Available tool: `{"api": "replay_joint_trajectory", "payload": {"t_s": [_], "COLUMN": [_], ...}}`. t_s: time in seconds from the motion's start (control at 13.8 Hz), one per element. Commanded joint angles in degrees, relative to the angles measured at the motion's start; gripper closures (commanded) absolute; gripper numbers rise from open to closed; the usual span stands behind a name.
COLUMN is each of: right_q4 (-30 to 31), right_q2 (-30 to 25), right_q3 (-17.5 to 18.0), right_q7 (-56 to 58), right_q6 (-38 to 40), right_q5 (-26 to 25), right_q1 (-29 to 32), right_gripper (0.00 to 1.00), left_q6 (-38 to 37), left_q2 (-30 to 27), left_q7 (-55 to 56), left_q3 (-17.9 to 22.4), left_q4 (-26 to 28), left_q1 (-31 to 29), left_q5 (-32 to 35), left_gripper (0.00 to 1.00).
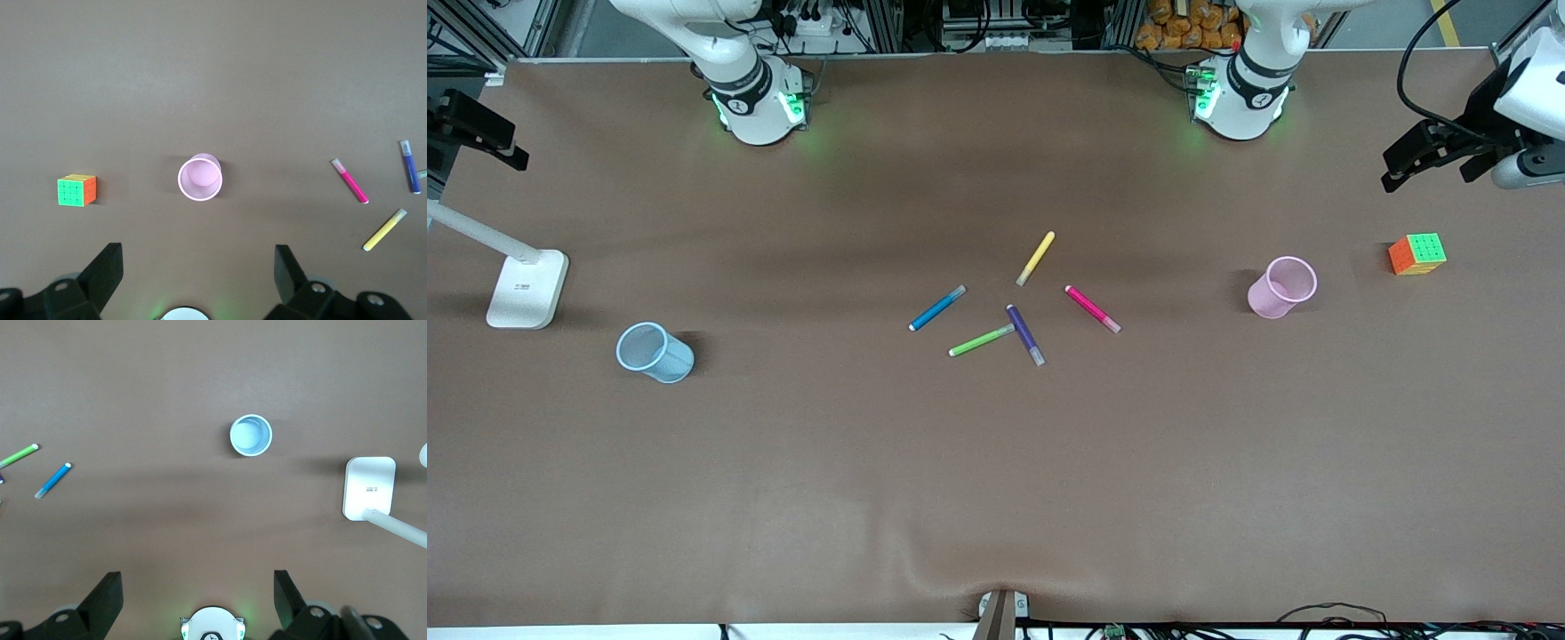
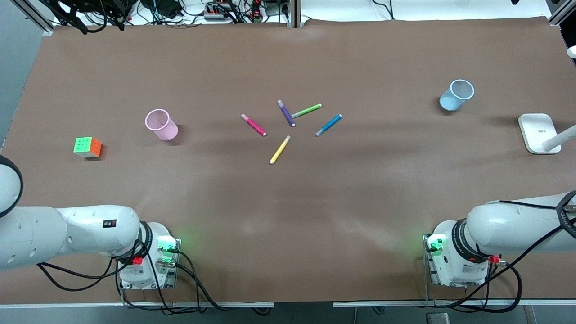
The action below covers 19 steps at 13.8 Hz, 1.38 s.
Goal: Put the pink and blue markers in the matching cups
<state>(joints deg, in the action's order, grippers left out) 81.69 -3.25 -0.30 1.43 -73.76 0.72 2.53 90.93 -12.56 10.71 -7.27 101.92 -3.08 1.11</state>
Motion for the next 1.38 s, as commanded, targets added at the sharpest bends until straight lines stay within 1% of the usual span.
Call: {"api": "replay_joint_trajectory", "payload": {"t_s": [0.0, 0.07, 0.22, 0.36, 0.8, 1.02, 1.16, 1.31], "right_q4": [-1.1, -1.1, -1.1, -1.1, -1.1, -1.1, -1.1, -1.0], "right_q2": [0.4, 0.4, 0.4, 0.4, 0.4, 0.4, 0.4, 1.9], "right_q3": [-0.3, -0.3, -0.3, -0.3, -0.3, -0.3, -0.3, -0.4], "right_q7": [0.2, 0.2, 0.2, 0.2, 0.2, 0.2, 0.2, 0.3], "right_q6": [0.7, 0.7, 0.7, 0.7, 0.7, 0.6, 0.6, 0.6], "right_q5": [0.6, 0.6, 0.6, 0.6, 0.6, 0.7, 0.7, -0.2], "right_q1": [-0.4, -0.4, -0.4, -0.4, -0.2, -0.2, -0.2, -0.1], "right_gripper": [0.0, 0.0, 0.0, 0.0, 0.0, 0.0, 0.0, 0.0], "left_q6": [-0.2, -0.2, -0.5, -2.4, -5.3, -5.3, -5.5, -7.1], "left_q2": [0.6, 0.8, 3.6, 4.4, 5.1, 6.0, 6.1, 7.2], "left_q7": [-0.3, -0.3, -0.1, -0.2, 0.1, 1.1, 1.0, 1.2], "left_q3": [-0.1, 0.2, 0.3, 0.2, 0.2, 0.2, 0.2, -0.1], "left_q4": [-1.3, -1.9, -5.0, -6.1, -5.9, -5.7, -5.6, -5.2], "left_q1": [0.3, 0.3, -0.1, -0.2, -0.2, -0.2, -0.2, 0.1], "left_q5": [0.1, 0.0, 0.0, -0.7, -0.9, -4.0, -4.5, -4.4], "left_gripper": [0.0, 0.0, 0.0, 0.0, 0.0, 0.0, 0.0, 0.0]}}
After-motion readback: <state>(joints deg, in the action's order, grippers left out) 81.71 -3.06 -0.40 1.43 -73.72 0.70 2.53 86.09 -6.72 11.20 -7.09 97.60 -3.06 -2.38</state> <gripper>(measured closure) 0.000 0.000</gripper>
